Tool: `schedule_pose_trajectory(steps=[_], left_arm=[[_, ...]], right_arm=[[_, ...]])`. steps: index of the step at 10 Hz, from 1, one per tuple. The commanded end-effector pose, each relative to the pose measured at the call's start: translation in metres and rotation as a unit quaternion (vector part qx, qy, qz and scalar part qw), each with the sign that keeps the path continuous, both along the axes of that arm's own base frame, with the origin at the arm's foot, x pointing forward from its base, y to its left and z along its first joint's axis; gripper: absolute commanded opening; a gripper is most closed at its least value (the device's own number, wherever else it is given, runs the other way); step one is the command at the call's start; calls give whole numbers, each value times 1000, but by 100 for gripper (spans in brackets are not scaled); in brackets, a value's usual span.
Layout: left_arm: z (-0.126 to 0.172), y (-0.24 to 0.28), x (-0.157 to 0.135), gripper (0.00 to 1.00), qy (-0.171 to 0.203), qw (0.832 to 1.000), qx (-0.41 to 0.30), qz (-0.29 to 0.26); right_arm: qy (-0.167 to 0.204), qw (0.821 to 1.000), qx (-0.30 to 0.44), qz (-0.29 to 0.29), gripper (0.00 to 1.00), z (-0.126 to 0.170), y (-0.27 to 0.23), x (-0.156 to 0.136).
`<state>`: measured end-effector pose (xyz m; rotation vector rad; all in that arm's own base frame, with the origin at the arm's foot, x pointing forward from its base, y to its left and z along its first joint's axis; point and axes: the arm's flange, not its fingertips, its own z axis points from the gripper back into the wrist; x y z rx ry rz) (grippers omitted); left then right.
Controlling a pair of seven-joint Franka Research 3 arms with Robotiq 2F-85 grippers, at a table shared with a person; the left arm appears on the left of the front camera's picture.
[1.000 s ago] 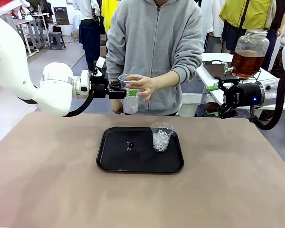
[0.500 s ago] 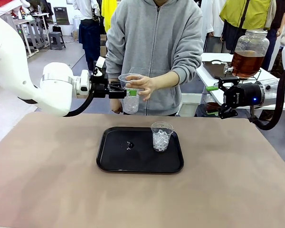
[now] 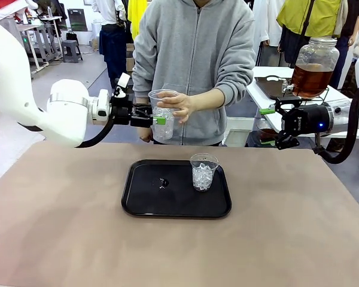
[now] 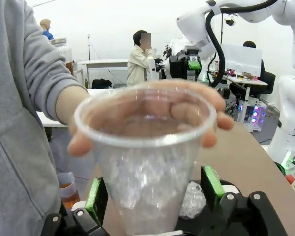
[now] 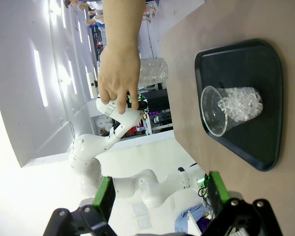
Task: Pour the drink into the iced cup.
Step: Open the gripper to release the iced cup you were holding, then pick up the iced cup indicated by the human and present it to them.
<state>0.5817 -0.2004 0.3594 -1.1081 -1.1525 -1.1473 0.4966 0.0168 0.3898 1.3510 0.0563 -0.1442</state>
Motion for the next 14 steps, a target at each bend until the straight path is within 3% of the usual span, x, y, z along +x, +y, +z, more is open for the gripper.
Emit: schedule_pose_trajectory(steps=[1, 5, 8, 12, 14], left_arm=[[-3, 17, -11, 100, 4, 1000, 2, -14], [-28, 77, -44, 100, -13, 999, 21, -25], [-50, 122, -66, 100, -36, 999, -10, -7], [-62, 145, -75, 100, -54, 998, 2, 23], [-62, 141, -68, 100, -32, 999, -5, 7]], right_arm=[[-2, 1000, -3, -1, 100, 1, 0, 0], [-2, 1000, -3, -1, 100, 1, 0, 0], [-2, 1000, -3, -1, 100, 1, 0, 0], [-2, 1000, -3, -1, 100, 1, 0, 0], [-2, 1000, -3, -1, 100, 1, 0, 0]])
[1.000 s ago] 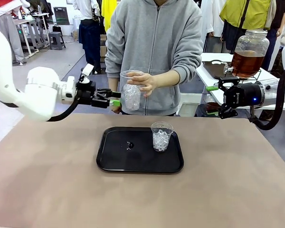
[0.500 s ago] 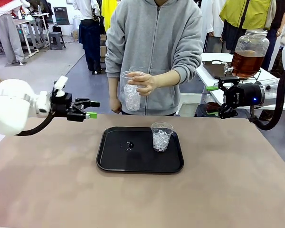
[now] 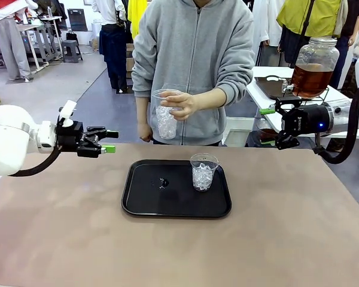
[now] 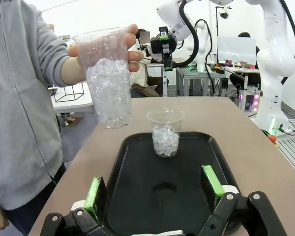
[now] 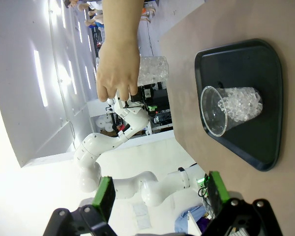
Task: Pour the drink into the iced cup.
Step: Pick up the iced cup indicated by the human and present it to them.
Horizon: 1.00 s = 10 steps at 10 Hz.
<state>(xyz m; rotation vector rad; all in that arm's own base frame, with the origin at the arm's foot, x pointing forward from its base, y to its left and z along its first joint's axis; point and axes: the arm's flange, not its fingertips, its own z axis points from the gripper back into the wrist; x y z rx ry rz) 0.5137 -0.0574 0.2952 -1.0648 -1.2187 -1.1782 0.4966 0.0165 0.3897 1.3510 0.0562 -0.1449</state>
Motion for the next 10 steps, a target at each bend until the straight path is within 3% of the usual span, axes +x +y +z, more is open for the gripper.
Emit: schedule_pose_trajectory(steps=[1, 10], left_arm=[[2, -2, 0, 100, 3, 1000, -3, -3], [2, -2, 0, 100, 3, 1000, -3, -3]], right_arm=[[-2, 1000, -3, -1, 100, 1, 1, 0], [-2, 1000, -3, -1, 100, 1, 1, 0]])
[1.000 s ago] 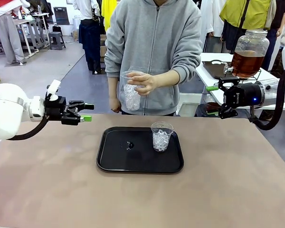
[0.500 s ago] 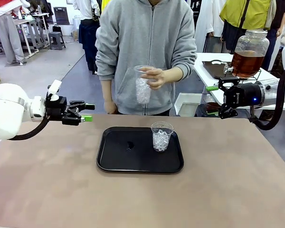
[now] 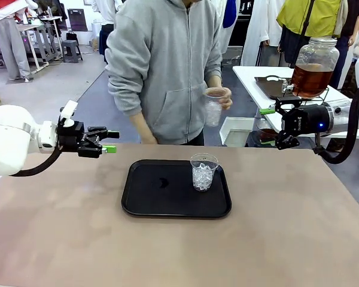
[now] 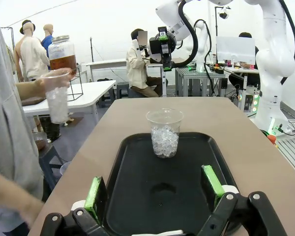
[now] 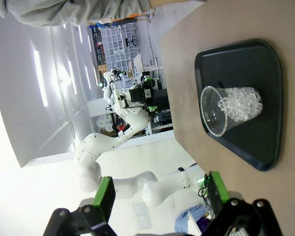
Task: Pour the drink into the iced cup.
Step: Pick up the iced cup indicated by the human and present it to them.
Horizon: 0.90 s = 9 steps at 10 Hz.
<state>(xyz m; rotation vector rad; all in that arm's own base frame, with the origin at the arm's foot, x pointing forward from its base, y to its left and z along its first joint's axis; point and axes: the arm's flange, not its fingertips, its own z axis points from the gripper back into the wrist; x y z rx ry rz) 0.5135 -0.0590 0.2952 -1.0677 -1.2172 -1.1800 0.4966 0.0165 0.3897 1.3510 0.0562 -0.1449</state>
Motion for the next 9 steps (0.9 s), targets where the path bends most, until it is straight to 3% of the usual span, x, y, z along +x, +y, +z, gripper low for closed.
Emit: schedule_pose_trajectory(steps=[1, 9], left_arm=[[2, -1, 0, 100, 3, 1000, -3, -1], [2, -1, 0, 100, 3, 1000, -3, -1]], right_arm=[[-2, 1000, -3, -1, 100, 1, 1, 0], [-2, 1000, -3, -1, 100, 1, 1, 0]])
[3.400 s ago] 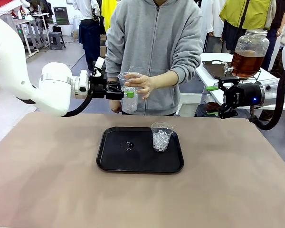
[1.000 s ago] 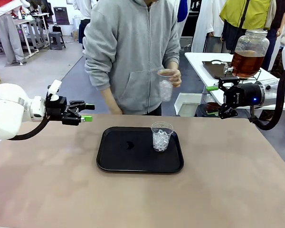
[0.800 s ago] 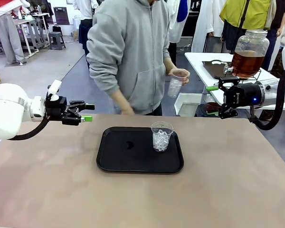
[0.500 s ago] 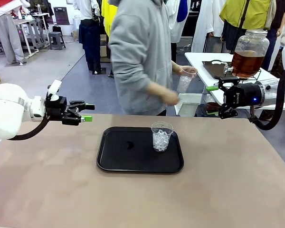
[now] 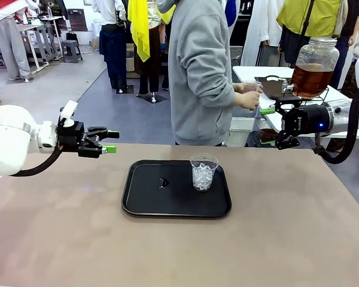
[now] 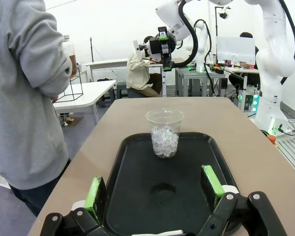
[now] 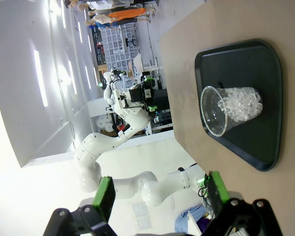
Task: Pour the drink into the iced cup.
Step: Pick up the iced cup indicated by the human and present it to them.
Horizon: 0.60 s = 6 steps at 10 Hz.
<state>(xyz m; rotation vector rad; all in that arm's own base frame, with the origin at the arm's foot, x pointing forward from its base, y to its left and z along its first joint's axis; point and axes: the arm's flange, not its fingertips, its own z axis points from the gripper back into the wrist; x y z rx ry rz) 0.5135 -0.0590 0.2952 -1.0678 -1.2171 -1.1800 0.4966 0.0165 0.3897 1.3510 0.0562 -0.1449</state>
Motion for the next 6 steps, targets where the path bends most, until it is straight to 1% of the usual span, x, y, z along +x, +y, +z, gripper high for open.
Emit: schedule_pose_trajectory(steps=[1, 6], left_arm=[[2, -1, 0, 100, 3, 1000, -3, -1], [2, -1, 0, 100, 3, 1000, -3, -1]], right_arm=[[-2, 1000, -3, -1, 100, 1, 1, 0], [-2, 1000, -3, -1, 100, 1, 1, 0]])
